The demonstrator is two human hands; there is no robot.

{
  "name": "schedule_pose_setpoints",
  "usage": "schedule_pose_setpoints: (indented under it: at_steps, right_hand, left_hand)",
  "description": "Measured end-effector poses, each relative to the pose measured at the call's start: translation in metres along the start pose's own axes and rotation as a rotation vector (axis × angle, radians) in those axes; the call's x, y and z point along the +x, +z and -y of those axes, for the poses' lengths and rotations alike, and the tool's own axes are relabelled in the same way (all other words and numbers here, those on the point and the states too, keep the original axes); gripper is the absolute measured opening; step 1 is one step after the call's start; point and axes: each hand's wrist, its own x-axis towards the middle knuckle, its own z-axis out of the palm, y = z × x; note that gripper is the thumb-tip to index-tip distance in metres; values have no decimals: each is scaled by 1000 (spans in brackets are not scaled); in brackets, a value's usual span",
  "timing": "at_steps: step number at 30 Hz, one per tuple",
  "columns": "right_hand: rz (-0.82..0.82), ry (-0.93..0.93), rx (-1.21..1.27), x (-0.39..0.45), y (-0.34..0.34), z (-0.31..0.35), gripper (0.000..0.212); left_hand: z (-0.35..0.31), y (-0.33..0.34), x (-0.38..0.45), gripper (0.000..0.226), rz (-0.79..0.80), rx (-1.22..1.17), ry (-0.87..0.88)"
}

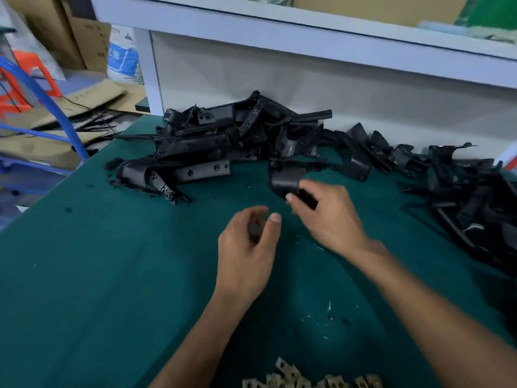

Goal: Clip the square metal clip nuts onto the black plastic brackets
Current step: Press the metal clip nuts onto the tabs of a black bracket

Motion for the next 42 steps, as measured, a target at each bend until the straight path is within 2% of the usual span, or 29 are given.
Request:
schedule_pose_setpoints:
  at_steps: [2,4,6,9,11,13,16,18,20,22,24,26,28,30,31,33,35,36,39,40,42]
  right_hand:
    - [-36,58,154,-26,-1,21,32]
    - [-86,21,31,-44,-3,38,29]
    - [-86,-22,-89,-59,-5,55,5]
    - [19,-37,124,-75,-6,81,46]
    - [144,-34,131,-80,-6,88,72]
    - [174,6,133,-82,-7,86,82]
    - [38,39,348,-80,-16,85,62]
    - [-121,68,375,-79,-18,89,48]
    - [-272,121,362,-79,-13,94,42]
    - [-338,137,321,-84,-5,104,49]
    - [-323,78,333,-89,5,111,56]
    - [-300,14,364,-95,11,112,53]
    - [-287,-31,297,-99,13,109,38]
    - [-258,-82,167,-103,13,103,13]
    - [-218,-117,122,-105,11,99,7]
    - [-46,-171,150,-111,4,89,10]
    - [142,-116,254,-121,-13,74,16]
    - [169,-58,297,-128,-23,66,20]
    - [47,87,370,-156,-57,31,23]
    - [48,142,380,-167,-68,18,23]
    - [173,250,386,-185,-85,1,24]
  left_hand:
    - [-5,-3,-3,53,11,-16,2]
    - [-13,-4,-8,63,7,-30,31]
    - [-24,-2,-16,62,74,-162,21]
    - [-39,5,-28,40,222,-436,-28]
    - [-44,2,-32,39,249,-569,-81]
    - [-41,-4,-31,41,326,-600,-92]
    - [-42,-15,-28,57,477,-637,-69]
    - [-52,-14,-27,50,394,-640,-33]
    - [-68,-8,-26,27,220,-524,36]
    - [-82,-4,-23,23,92,-425,42]
    - [-92,-5,-13,34,47,-392,-46]
    - [-100,-11,0,49,82,-284,-136]
    - [-104,-14,8,57,159,-66,-115]
    - [-102,-11,8,67,197,286,13]
    - [-101,-9,7,70,169,463,79]
    - [-94,-4,1,70,63,684,208]
    - [-82,-2,-1,68,26,773,278]
    - [-74,-2,-2,69,28,801,301]
    - [-42,-4,-9,70,88,819,331]
    - [-33,-3,-13,71,112,821,326]
    - [-18,0,-18,72,169,809,287]
